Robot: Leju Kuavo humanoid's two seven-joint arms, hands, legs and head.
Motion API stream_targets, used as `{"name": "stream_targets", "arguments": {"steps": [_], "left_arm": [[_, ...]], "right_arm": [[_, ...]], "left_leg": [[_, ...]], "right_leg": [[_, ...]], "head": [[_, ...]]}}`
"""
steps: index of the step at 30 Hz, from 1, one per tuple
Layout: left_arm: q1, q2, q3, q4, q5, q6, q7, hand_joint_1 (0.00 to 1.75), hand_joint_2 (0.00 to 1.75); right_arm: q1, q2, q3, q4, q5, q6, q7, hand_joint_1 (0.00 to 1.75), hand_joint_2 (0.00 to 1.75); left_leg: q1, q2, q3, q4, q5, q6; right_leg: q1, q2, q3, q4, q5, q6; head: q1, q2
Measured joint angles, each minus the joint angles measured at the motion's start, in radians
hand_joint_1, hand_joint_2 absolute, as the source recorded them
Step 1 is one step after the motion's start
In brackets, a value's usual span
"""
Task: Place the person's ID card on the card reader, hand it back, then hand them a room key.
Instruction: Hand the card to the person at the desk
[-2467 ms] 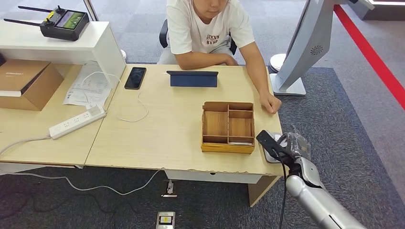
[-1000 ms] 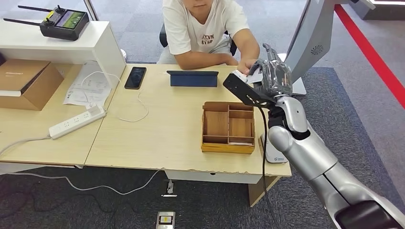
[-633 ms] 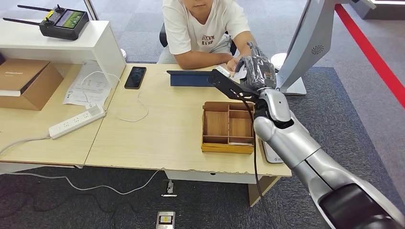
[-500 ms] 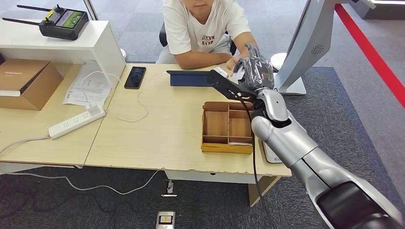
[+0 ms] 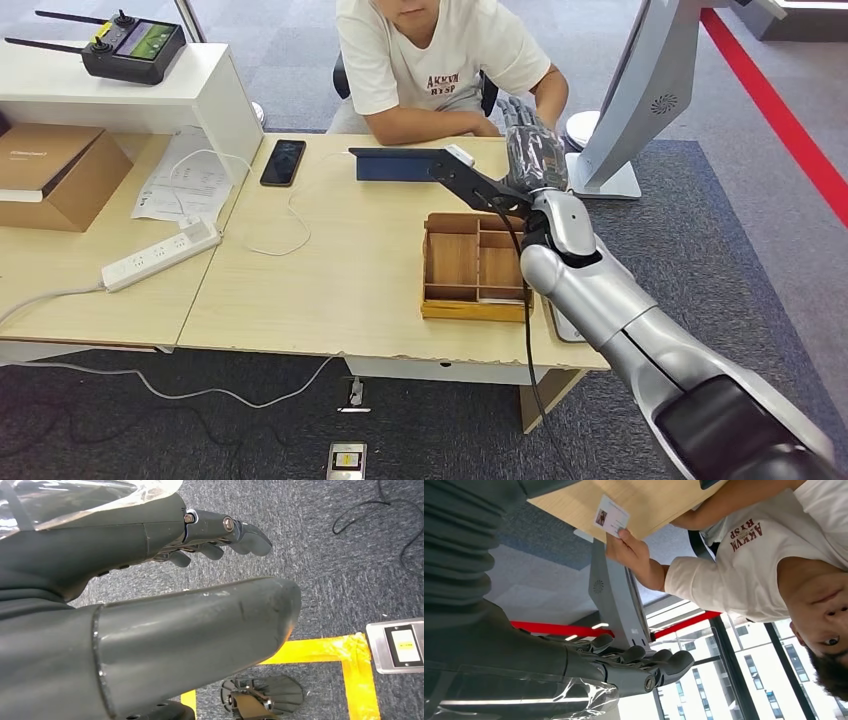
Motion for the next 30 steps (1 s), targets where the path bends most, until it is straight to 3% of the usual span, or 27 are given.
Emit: {"name": "stream_targets", "arguments": {"steps": [5, 12, 17, 21, 30], "left_arm": [[0.004, 0.000, 0.000, 0.001, 0.008, 0.001, -0.010, 0.00, 0.00], [0.031, 0.003, 0.004, 0.002, 0.037, 0.000, -0.041, 0.00, 0.00], [0.053, 0.007, 0.010, 0.003, 0.053, 0.001, -0.056, 0.00, 0.00], [0.059, 0.009, 0.012, 0.003, 0.065, 0.003, -0.053, 0.00, 0.00], [0.060, 0.010, 0.021, 0.003, 0.073, 0.015, -0.043, 0.00, 0.00]], "right_arm": [[0.011, -0.005, -0.006, -0.016, -0.124, -0.003, -0.048, 0.00, 0.00], [0.127, -0.058, -0.062, -0.198, -0.646, 0.200, -0.130, 0.00, 0.00], [0.266, -0.125, -0.095, -0.393, -0.786, 0.206, -0.151, 0.00, 0.00], [0.380, -0.161, -0.120, -0.510, -0.797, 0.190, -0.169, 0.00, 1.75], [0.578, -0.200, -0.175, -0.666, -0.736, 0.166, -0.183, 0.00, 1.75]], "left_leg": [[0.000, 0.000, 0.000, 0.000, 0.000, 0.000], [0.000, 0.000, 0.001, 0.000, 0.000, 0.000], [0.000, 0.000, 0.001, 0.000, -0.001, 0.000], [0.000, 0.001, 0.001, 0.000, -0.001, 0.000], [0.000, 0.001, 0.001, 0.000, -0.001, 0.000]], "right_leg": [[0.000, 0.000, 0.000, 0.000, 0.000, 0.000], [0.000, 0.000, 0.000, 0.000, 0.000, 0.000], [0.000, 0.000, 0.000, -0.001, 0.000, 0.000], [0.000, 0.000, 0.000, -0.001, 0.000, 0.000], [0.000, 0.000, 0.000, -0.001, 0.000, 0.000]], "head": [[0.000, 0.000], [0.000, 0.000], [0.000, 0.000], [0.000, 0.000], [0.000, 0.000]]}}
